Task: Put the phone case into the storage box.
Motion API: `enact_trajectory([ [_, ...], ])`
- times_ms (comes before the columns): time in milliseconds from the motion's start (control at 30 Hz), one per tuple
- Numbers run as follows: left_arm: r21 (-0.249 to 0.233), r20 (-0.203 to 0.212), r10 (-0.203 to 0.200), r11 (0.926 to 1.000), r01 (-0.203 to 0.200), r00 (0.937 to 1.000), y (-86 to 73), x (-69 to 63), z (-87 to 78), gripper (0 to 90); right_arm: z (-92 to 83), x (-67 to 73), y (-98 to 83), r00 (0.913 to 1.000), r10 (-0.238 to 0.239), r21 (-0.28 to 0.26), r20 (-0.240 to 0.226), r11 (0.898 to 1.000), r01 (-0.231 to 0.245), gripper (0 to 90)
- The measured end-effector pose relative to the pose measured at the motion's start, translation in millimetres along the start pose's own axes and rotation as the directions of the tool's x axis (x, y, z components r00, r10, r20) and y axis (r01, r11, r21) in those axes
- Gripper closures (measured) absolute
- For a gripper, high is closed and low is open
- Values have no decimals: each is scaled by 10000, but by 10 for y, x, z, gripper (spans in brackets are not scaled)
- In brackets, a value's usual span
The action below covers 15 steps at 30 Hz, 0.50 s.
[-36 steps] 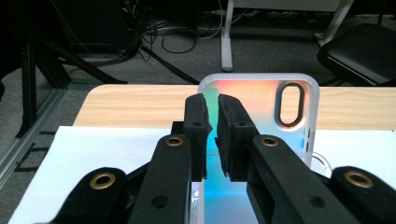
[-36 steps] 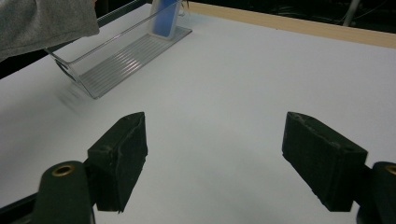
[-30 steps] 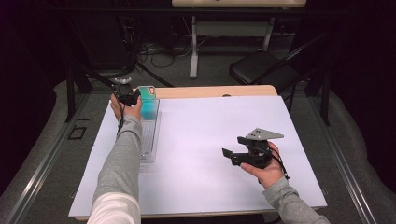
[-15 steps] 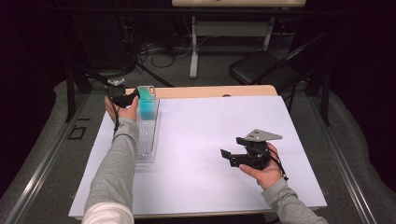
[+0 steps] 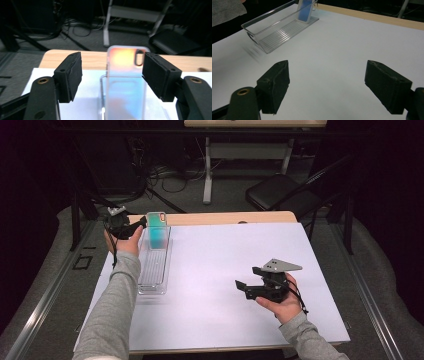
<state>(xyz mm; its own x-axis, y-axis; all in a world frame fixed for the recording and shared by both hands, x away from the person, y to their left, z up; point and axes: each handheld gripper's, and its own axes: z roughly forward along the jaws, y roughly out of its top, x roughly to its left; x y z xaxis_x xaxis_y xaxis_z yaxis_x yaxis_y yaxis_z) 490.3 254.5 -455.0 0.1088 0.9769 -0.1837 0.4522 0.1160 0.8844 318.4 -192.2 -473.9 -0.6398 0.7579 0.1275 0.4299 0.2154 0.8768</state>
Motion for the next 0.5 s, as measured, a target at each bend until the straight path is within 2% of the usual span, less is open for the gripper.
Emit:
enact_trajectory([
  [100, 107, 400, 29, 9999, -34, 9992, -15, -10, -82, 334, -7, 6, 0, 10000, -13, -49, -15, 10000, 12, 196],
  [133, 283, 462, 91, 9995, -105, 9989, -18, -19, -109, 338, -11, 8, 0, 10000, -7, -40, -22, 10000, 7, 195],
  [233, 372, 554, 651, 9970, -672, 9963, -40, -55, -201, 347, -22, 16, -2, 10000, -34, -103, -15, 9999, 34, 169],
  [333, 358, 937, 1241, 9911, -1279, 9878, -70, -92, -302, 350, -45, 23, 1, 10000, -62, -94, 21, 9999, 62, 165],
  [400, 337, 1128, 1284, 9905, -1330, 9853, -98, -115, -392, 350, -60, 23, 0, 10000, -7, -201, 13, 9998, 7, 161],
  [500, 250, 1543, 1459, 9881, -1514, 9772, -148, -148, -519, 344, -96, 14, -6, 10000, 26, -184, -37, 9998, -26, 138],
])
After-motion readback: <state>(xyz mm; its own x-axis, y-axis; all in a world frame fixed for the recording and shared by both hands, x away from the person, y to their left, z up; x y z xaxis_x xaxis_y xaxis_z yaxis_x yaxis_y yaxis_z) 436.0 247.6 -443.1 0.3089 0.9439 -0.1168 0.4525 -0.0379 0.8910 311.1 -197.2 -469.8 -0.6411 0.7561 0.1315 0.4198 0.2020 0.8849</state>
